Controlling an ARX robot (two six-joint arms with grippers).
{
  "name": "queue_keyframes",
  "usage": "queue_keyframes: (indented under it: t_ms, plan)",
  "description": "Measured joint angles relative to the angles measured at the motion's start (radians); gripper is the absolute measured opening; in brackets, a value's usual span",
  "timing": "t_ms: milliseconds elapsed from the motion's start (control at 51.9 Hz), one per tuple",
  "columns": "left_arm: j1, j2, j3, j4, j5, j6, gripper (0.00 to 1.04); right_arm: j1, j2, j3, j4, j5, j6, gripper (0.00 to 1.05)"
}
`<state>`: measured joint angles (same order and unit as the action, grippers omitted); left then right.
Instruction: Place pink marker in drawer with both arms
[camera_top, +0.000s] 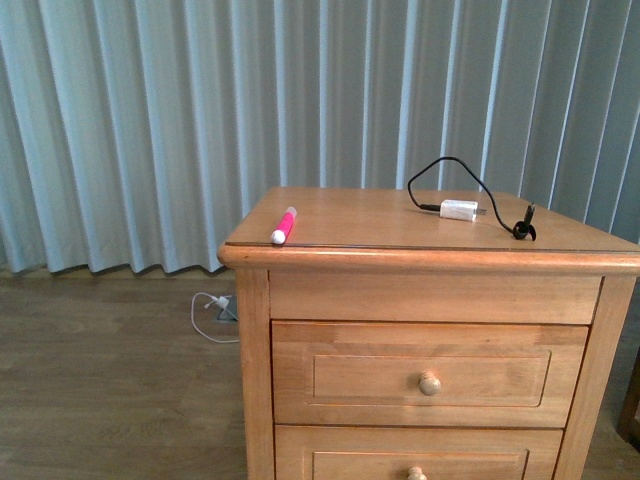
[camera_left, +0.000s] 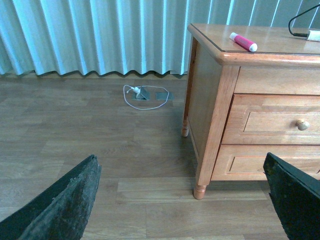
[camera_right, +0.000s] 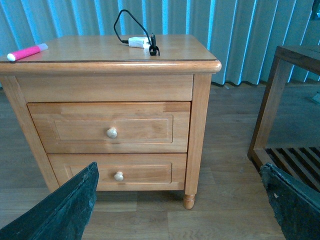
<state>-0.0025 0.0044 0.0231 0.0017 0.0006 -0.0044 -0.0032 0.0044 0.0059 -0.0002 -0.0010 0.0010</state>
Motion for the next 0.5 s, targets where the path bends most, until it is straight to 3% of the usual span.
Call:
queue_keyframes:
  t_ms: [501]
  plan:
    - [0.0,0.0,0.0,0.0,0.0,0.0,0.99,0.0,0.0,0.0,0.0,0.0,0.0,0.96]
